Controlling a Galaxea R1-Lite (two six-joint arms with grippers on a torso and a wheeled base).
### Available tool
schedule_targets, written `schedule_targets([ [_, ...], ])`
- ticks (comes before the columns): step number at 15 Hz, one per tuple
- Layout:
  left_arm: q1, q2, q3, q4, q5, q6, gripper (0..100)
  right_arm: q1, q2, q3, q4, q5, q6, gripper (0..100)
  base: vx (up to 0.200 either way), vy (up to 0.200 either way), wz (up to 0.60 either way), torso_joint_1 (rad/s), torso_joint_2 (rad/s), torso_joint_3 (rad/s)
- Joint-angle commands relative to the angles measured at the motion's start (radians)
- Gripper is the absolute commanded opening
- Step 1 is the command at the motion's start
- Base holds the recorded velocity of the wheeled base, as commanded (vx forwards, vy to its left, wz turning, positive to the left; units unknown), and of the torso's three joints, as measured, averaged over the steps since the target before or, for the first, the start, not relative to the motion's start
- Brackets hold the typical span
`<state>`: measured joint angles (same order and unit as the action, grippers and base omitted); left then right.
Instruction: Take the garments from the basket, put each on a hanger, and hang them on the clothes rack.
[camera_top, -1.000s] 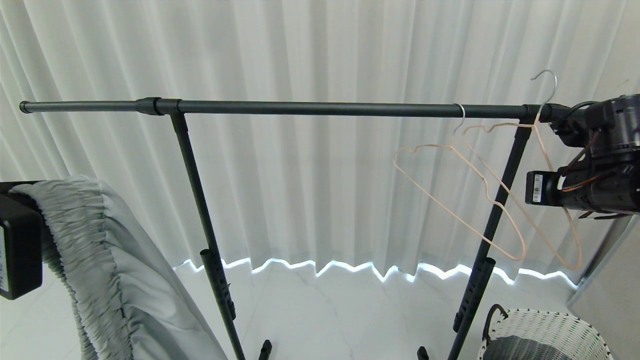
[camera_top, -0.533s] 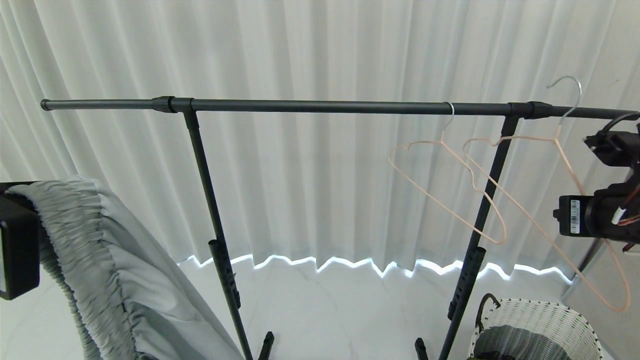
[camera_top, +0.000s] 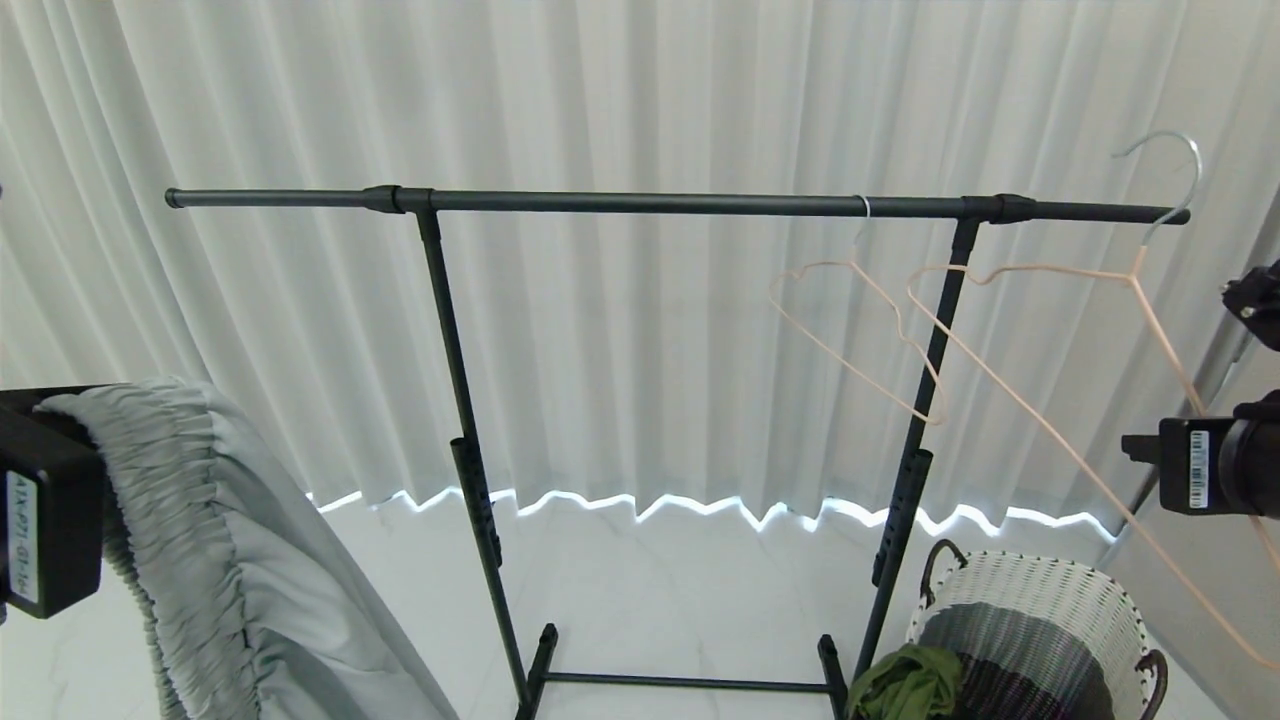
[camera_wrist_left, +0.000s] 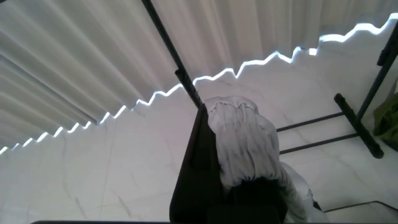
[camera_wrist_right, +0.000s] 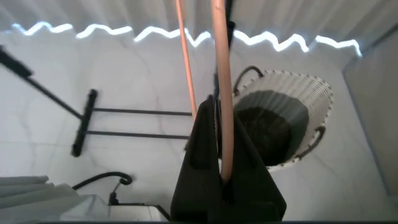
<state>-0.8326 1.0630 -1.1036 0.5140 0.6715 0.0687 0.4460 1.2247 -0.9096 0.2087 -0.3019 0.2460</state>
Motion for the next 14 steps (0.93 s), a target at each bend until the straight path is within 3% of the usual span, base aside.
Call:
schedule_targets([
  [1, 0.003, -0.005, 0.014, 0.0, 0.0, 0.0, 0, 0.076, -0.021, -0.002, -0.029, 0.001, -0.002, 0, 0.0, 0.0, 0.0, 0.0, 0.0, 0.0],
  [3, 0.004, -0.008, 0.03, 0.0, 0.0, 0.0, 0, 0.183, -0.039, 0.003, -0.052, 0.026, -0.002, 0, 0.0, 0.0, 0.0, 0.0, 0.0, 0.0],
  [4, 0.032, -0.006, 0.044, 0.0, 0.0, 0.002, 0, 0.296, -0.059, 0.008, -0.051, 0.058, -0.004, 0, 0.0, 0.0, 0.0, 0.0, 0.0, 0.0],
  [7, 0.156, 0.028, 0.044, 0.0, 0.002, 0.043, 0, 0.51, -0.065, 0.063, -0.049, 0.101, -0.004, 0, 0.0, 0.0, 0.0, 0.0, 0.0, 0.0],
  [10, 0.216, 0.068, 0.028, -0.011, 0.002, 0.036, 0, 0.734, -0.06, 0.13, -0.046, 0.127, 0.003, 0, 0.0, 0.0, 0.0, 0.0, 0.0, 0.0],
  [12, 0.216, 0.091, 0.038, -0.074, 0.0, 0.033, 0, 0.803, -0.042, 0.143, -0.046, 0.133, 0.009, 0, 0.0, 0.0, 0.0, 0.0, 0.0, 0.0],
  [14, 0.216, 0.153, 0.042, -0.169, 0.002, -0.026, 0, 0.826, -0.021, 0.143, -0.054, 0.195, 0.009, 0, 0.0, 0.0, 0.0, 0.0, 0.0, 0.0],
])
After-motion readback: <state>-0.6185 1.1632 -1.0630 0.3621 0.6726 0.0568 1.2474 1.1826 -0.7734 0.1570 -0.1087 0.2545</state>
